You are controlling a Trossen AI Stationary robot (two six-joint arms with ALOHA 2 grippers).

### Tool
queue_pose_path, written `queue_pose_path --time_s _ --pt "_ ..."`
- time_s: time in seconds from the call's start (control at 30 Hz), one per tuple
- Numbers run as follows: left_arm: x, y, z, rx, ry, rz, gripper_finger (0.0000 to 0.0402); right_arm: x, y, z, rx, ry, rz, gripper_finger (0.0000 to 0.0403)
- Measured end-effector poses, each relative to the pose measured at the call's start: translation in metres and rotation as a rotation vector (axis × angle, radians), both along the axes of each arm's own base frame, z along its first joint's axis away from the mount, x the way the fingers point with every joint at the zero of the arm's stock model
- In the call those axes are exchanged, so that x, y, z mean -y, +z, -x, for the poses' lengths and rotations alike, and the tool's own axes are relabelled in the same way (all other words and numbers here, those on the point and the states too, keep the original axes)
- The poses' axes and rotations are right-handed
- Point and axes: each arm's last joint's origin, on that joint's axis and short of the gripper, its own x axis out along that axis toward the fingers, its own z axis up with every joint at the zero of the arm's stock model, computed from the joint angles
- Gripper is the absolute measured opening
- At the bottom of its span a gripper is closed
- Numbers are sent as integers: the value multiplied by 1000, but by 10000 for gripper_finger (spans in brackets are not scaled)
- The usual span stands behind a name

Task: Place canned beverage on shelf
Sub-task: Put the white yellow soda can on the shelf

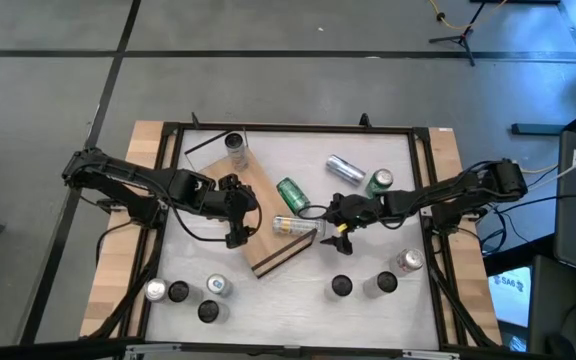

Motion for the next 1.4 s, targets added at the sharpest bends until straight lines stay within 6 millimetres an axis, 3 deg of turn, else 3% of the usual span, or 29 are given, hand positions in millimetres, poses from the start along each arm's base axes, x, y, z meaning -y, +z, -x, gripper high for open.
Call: queue_pose_path --time_s 1.23,1.4 --pt "0 0 0 0 0 0 386 0 -4 -5 22 -5 0 358" --pt "0 0 0 1 0 0 386 0 -4 -6 25 -6 1 329"
